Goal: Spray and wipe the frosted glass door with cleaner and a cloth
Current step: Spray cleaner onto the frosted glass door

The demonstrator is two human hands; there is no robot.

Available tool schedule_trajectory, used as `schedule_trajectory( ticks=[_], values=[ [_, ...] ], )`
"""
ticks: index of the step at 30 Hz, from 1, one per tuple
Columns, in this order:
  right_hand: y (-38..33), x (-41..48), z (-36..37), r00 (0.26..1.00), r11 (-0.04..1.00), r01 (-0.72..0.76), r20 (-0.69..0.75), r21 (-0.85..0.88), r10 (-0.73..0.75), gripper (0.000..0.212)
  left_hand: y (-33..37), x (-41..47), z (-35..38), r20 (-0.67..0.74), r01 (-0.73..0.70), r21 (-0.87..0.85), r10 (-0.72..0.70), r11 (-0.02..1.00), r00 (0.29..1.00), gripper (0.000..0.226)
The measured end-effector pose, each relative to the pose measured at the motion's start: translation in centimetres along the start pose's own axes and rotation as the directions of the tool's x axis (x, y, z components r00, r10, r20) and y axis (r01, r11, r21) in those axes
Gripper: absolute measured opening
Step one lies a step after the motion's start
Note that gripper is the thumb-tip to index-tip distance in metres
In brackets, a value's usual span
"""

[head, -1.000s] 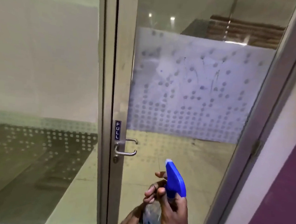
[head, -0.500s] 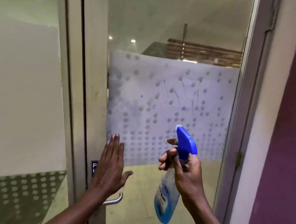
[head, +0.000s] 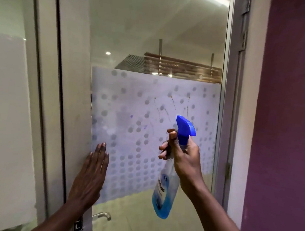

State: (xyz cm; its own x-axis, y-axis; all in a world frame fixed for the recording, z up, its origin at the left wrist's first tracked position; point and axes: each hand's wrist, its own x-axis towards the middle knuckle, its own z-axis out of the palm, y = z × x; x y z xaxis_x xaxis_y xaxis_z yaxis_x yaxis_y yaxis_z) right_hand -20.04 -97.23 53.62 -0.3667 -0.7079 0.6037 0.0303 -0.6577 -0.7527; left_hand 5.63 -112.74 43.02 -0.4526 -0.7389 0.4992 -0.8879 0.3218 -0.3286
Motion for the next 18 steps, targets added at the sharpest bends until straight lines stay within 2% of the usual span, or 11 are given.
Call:
schedule_trajectory(
  ticks=[6, 9, 11, 13, 16, 18],
  values=[
    [0.3, 2.8, 0.1, 1.000, 1.000, 0.006, -0.013, 0.005, -0.006, 0.049, 0.8, 0.3, 0.1, -0.046, 0.029, 0.021, -0.028, 0.999, 0.999, 0.147],
    [0.5, 3.2, -0.1, 0.999, 0.999, 0.037, 0.007, -0.023, -0.037, 0.044, 1.1, 0.3, 0.2, -0.080, 0.041, 0.039, -0.038, 0.998, 0.996, 0.130],
    [0.7, 3.3, -0.4, 0.999, 0.999, 0.048, -0.010, 0.001, -0.048, 0.047, 1.3, 0.4, 0.3, -0.090, 0.050, 0.039, -0.047, 0.998, 0.995, 0.116],
    [0.7, 3.6, -1.1, 0.998, 0.998, 0.047, -0.048, 0.030, -0.046, 0.053, 1.8, 0.5, 0.4, -0.075, 0.060, 0.027, -0.058, 0.998, 0.996, 0.109],
    [0.3, 4.6, -2.9, 0.991, 0.997, 0.053, -0.122, 0.057, -0.046, 0.046, 2.7, 0.6, 0.4, -0.093, 0.082, 0.025, -0.079, 0.996, 0.993, 0.089],
    [0.0, 5.4, -4.4, 0.984, 0.997, 0.070, -0.164, 0.029, -0.064, 0.045, 3.0, 0.8, 0.6, -0.120, 0.087, 0.001, -0.086, 0.996, 0.989, 0.084]
  ],
)
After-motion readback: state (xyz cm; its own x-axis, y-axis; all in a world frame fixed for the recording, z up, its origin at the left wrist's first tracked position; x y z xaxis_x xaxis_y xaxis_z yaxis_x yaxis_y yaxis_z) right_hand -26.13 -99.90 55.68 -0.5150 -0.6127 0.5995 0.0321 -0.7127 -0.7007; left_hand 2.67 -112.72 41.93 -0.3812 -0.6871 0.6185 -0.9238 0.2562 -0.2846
